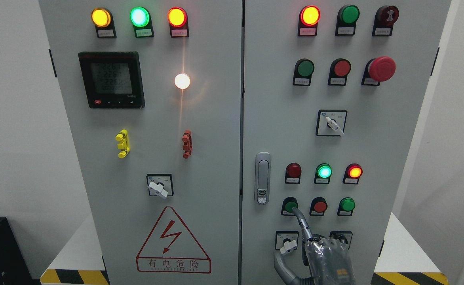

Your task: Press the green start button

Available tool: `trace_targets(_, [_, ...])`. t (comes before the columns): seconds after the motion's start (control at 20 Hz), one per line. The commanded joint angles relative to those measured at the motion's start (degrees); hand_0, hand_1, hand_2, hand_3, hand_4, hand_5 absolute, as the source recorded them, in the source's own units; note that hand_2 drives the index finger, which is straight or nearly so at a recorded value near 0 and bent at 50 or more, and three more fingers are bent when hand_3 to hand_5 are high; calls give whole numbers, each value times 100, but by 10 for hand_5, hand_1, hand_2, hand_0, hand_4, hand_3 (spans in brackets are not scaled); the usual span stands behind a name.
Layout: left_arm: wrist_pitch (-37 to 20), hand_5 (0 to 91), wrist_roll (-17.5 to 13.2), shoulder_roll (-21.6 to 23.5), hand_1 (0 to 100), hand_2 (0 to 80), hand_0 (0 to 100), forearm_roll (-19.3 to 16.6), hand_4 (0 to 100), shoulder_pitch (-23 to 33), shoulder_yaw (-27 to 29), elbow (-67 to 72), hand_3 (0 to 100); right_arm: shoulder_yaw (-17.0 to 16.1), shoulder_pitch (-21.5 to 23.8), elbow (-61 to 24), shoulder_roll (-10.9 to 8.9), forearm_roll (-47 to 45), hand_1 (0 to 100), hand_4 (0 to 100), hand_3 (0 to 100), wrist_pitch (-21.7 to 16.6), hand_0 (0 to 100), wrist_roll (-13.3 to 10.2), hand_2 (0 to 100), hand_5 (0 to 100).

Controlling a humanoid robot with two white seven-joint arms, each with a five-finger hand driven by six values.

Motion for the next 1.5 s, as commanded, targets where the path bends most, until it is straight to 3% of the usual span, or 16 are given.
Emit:
trace_targets(0.0, [4, 0, -4, -1, 556, 0, 120, 0, 0, -132, 0, -158, 0, 34, -153, 409, 11, 0, 346, 924, 1000, 9, 447, 4, 0, 1000])
trace_targets(0.9, [4, 0, -4, 8, 556, 0, 120, 0, 0, -132, 0, -158, 0, 25, -241, 453, 11, 0, 349, 925, 1000, 61, 462, 13, 0, 1000])
trace_targets(1.45, [4, 0, -4, -1, 556, 0, 120, 0, 0, -132, 0, -158, 0, 16, -4, -223, 20, -219, 366, 920, 1000, 9, 490, 22, 0, 1000])
